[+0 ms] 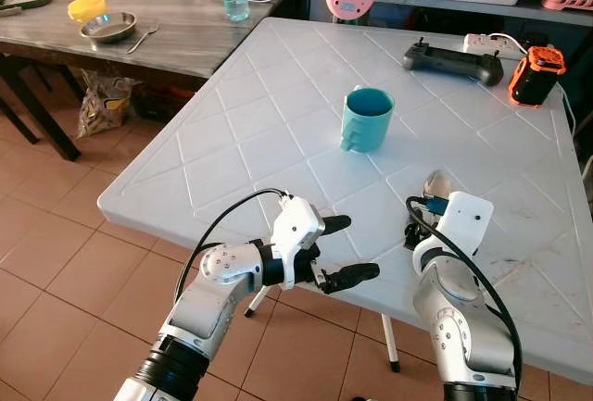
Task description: Setting the table
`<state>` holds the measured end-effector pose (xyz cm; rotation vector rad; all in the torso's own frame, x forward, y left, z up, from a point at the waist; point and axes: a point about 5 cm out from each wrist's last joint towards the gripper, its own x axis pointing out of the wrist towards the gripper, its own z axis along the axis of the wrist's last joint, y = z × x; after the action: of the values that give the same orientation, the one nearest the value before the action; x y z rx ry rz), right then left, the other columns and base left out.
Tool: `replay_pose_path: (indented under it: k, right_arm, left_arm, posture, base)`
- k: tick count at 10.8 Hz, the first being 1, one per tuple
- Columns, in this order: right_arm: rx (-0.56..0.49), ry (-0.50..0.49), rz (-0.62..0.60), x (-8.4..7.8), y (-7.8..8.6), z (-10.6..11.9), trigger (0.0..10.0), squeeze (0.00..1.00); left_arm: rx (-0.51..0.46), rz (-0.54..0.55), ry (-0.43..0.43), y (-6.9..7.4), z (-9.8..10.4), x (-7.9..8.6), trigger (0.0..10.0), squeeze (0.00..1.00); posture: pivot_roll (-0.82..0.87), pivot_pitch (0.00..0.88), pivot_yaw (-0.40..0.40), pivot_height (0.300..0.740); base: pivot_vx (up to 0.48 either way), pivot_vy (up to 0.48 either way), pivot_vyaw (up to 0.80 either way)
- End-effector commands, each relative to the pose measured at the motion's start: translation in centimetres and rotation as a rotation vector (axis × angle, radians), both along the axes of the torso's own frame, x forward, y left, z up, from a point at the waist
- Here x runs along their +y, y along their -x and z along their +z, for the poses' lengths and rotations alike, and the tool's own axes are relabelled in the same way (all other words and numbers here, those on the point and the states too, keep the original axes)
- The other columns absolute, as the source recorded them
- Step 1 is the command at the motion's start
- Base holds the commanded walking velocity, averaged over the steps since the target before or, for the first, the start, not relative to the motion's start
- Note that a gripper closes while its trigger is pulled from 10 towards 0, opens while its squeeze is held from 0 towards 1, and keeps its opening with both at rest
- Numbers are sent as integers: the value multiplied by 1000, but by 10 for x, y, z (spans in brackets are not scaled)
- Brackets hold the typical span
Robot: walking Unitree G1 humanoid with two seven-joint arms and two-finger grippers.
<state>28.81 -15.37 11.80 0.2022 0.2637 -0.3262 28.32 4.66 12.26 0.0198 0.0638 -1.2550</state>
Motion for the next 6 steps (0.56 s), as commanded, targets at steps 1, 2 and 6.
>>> replay_pose_path:
  k: [1,2,6]
  right_arm:
    - [70,-125,51,29,6,-14,0,0]
    - [83,-132,69,31,7,-17,0,0]
    - [119,-161,114,37,12,-24,0,0]
  left_arm:
    - [-1,-13,-15,2,-1,0,10000,0]
    - [0,-13,-17,2,-1,0,10000,0]
    - [3,-9,-21,3,-2,2,10000,0]
  posture:
    - [-49,134,70,740]
    - [-49,133,70,740]
    - [-46,136,67,740]
  base:
    - [0,0,0]
    - [0,0,0]
    - [0,0,0]
